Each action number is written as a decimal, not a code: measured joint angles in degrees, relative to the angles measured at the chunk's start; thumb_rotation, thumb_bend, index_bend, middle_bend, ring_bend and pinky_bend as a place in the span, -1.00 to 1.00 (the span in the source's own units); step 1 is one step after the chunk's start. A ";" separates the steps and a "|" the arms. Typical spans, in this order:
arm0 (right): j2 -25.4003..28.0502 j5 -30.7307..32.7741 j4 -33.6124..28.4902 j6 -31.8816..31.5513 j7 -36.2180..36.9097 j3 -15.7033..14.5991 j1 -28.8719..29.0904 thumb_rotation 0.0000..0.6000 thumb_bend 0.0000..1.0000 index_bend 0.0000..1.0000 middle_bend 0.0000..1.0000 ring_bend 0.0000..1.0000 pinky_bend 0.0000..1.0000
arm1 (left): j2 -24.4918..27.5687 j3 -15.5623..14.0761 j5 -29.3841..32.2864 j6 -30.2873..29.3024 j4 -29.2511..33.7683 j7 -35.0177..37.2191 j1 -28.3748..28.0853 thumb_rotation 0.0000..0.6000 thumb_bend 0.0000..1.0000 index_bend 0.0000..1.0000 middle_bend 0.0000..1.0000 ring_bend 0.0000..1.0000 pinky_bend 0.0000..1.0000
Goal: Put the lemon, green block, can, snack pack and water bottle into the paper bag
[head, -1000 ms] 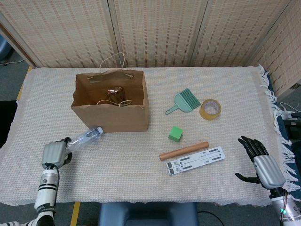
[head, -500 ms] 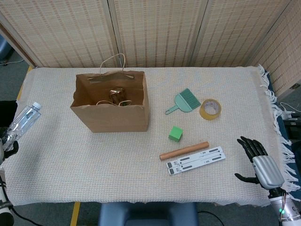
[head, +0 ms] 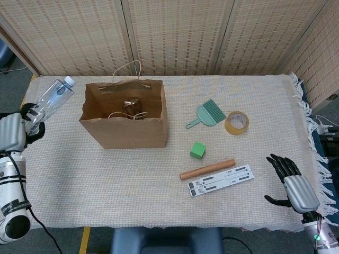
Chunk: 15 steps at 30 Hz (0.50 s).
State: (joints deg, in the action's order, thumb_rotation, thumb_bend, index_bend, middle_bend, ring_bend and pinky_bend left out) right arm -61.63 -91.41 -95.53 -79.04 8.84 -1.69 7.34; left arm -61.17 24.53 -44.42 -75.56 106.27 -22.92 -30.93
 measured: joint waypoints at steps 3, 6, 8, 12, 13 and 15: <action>0.10 -0.05 -0.03 0.03 0.13 -0.02 0.03 1.00 -0.95 -1.00 -1.00 -1.00 -1.00 | -2.47 -0.05 -2.13 0.74 -0.51 -3.29 -4.07 1.00 0.32 0.33 0.32 0.26 0.47; 0.26 0.08 -0.13 0.12 0.41 0.03 0.08 1.00 -0.95 -1.00 -1.00 -1.00 -1.00 | -4.69 -0.21 -4.26 1.88 -2.56 -6.21 -7.77 1.00 0.32 0.33 0.32 0.26 0.47; 0.45 0.19 -0.22 0.18 0.71 0.08 0.12 1.00 -0.95 -1.00 -1.00 -1.00 -1.00 | -5.79 -0.70 -6.76 2.72 -4.84 -8.02 -9.75 1.00 0.32 0.33 0.31 0.25 0.46; 0.74 0.25 -0.41 0.33 1.15 0.06 0.16 1.00 -0.95 -1.00 -1.00 -1.00 -1.00 | -7.61 -2.57 -13.02 4.34 -10.28 -10.83 -13.06 1.00 0.29 0.26 0.23 0.17 0.37; 0.80 0.25 -0.44 0.37 1.21 0.03 0.17 1.00 -0.95 -1.00 -1.00 -1.00 -1.00 | -7.97 -3.17 -14.65 4.73 -11.63 -11.51 -13.74 1.00 0.27 0.21 0.17 0.12 0.32; 0.91 0.19 -0.51 0.40 1.33 -0.01 0.18 1.00 -0.95 -1.00 -1.00 -1.00 -1.00 | -8.68 -4.92 -18.53 5.77 -14.81 -13.37 -15.23 1.00 0.20 -0.01 -0.09 -0.16 0.08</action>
State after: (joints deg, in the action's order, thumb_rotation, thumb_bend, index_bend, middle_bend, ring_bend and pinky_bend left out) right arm -60.72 -91.21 -96.03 -78.64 10.18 -1.70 7.52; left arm -69.85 19.62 -62.95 -69.79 91.46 -36.29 -46.17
